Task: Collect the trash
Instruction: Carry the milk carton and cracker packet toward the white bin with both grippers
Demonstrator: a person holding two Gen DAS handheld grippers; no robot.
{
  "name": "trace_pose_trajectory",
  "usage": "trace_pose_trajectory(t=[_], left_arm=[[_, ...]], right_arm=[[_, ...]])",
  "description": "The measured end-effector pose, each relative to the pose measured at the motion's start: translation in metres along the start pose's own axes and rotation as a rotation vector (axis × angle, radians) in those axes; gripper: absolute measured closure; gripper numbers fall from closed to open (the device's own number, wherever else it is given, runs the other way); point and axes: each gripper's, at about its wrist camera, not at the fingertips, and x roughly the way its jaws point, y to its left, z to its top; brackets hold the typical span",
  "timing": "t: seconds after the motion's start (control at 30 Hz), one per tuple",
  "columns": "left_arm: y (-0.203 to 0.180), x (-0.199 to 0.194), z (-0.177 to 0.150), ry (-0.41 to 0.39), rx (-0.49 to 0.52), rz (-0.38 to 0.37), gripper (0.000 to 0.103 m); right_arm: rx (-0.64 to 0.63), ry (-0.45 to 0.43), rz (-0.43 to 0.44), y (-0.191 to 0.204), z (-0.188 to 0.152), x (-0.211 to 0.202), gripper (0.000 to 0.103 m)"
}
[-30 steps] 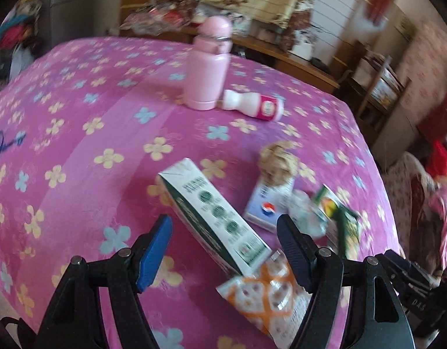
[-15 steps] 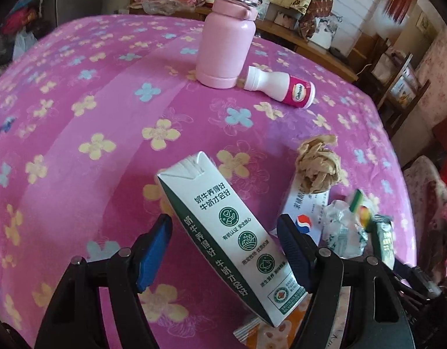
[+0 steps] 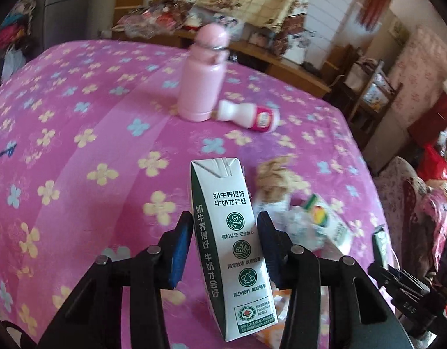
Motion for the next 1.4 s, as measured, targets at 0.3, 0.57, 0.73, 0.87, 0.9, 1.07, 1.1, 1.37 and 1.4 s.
trace_pose_trajectory(t=[0.3,0.57,0.73,0.87,0.9,1.07,1.1,1.37,1.4], left_arm=[[-0.076,-0.032,-0.025,-0.016,0.146,-0.087,0.056],[-0.145,-0.044,-0.055,-0.004,0.259,-0.151,0.056],[-0.189,-0.045,-0.077,0.016,0.321,-0.199,0.056],[-0.224,-0.041,-0.093,0.039,0.365,-0.235,0.056],[-0.233,-0.039,-0.097,0.046,0.377,-0.243,0.056],[-0.277,-0.032,-0.115,0.067,0.437,-0.279,0.056],[-0.284,-0.030,-0.118,0.072,0.444,-0.286,0.056],[-0.337,-0.013,-0.140,0.117,0.506,-0.331,0.056],[-0.342,-0.011,-0.142,0.122,0.511,-0.333,0.056]], right_arm=[[0.018,-0.038,-0.021,-0.020,-0.018,-0.038,0.064],[0.036,-0.077,-0.073,-0.049,-0.036,-0.073,0.064],[0.077,-0.099,-0.114,-0.081,-0.047,-0.096,0.064],[0.116,-0.105,-0.159,-0.114,-0.059,-0.114,0.064],[0.124,-0.106,-0.168,-0.120,-0.061,-0.117,0.064],[0.185,-0.111,-0.222,-0.162,-0.076,-0.139,0.064],[0.194,-0.111,-0.232,-0.169,-0.078,-0.143,0.064],[0.261,-0.107,-0.292,-0.215,-0.095,-0.162,0.064],[0.266,-0.106,-0.297,-0.218,-0.097,-0.163,0.064]])
